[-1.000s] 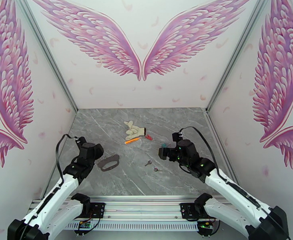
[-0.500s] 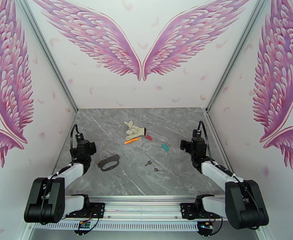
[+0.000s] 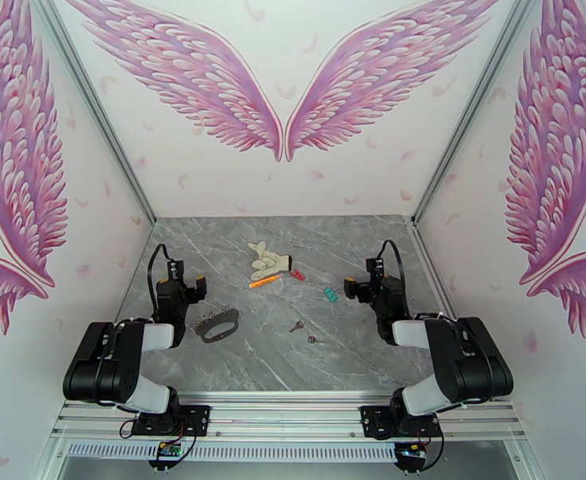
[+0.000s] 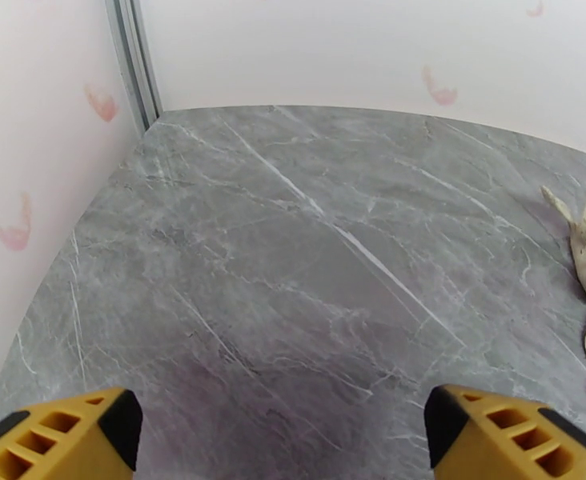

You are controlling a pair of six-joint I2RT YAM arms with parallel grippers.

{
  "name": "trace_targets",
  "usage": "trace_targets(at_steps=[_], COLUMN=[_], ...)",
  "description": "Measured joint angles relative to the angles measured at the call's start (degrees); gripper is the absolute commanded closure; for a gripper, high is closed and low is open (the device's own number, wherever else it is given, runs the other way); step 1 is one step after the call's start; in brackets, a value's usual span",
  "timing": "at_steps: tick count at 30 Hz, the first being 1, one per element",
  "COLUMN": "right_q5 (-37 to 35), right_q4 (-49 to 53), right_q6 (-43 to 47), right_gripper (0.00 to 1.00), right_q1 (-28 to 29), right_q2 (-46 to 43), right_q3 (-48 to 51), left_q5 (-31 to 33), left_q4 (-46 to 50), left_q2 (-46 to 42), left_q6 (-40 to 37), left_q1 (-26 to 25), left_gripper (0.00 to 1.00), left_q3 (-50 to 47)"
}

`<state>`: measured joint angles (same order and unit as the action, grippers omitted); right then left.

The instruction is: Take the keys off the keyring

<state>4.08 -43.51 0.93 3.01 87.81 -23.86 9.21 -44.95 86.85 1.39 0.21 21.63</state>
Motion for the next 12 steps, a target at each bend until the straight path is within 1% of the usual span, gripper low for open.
trace_targets(at_steps=[12], right_q5=[-1.7], right_q4=[-1.3], right_q6=[0.0], right_gripper=[0.01], right_q1=[0.4], right_q2=[0.0], right_q3=[0.0], left_q5=[-0.4], left_q4=[-0.4], left_q2=[0.0], left_q6=[-0.3], left_q1=[-0.2], left_gripper=[0.01], left_q3=[0.0])
